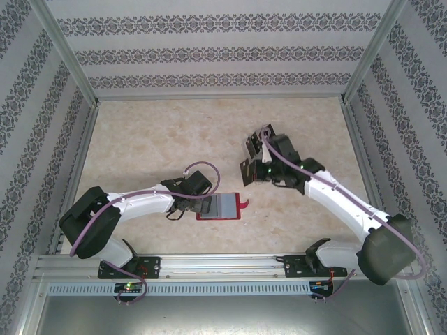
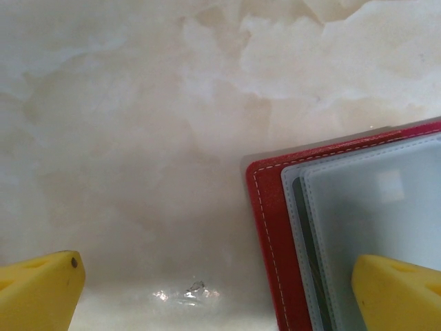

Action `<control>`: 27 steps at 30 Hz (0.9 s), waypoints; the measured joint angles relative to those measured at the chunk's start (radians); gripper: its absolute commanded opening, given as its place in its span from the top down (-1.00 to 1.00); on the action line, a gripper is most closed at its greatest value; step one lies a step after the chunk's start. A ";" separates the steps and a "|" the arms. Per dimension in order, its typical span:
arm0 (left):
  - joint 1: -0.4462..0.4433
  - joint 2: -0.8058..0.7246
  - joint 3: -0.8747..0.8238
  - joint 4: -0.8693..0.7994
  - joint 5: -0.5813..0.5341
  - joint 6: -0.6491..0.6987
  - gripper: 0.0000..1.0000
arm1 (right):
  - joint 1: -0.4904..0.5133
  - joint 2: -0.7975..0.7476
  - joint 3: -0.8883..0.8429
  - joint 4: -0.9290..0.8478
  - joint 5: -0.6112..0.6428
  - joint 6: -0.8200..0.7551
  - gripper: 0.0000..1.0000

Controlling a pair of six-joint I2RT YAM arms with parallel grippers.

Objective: Put the credit cards into the card holder
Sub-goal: Pick up the credit card from the storage box, then insert the credit card into the card slot.

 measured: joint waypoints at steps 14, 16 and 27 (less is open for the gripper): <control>0.000 -0.005 0.000 -0.013 0.000 0.000 -1.00 | 0.268 -0.006 -0.356 0.511 0.092 0.373 1.00; 0.000 -0.005 0.000 -0.013 0.000 0.000 -1.00 | 0.290 0.020 -0.356 0.563 0.107 0.388 1.00; 0.000 -0.005 0.000 -0.013 0.000 0.000 -1.00 | 0.309 0.105 -0.407 0.732 0.144 0.409 1.00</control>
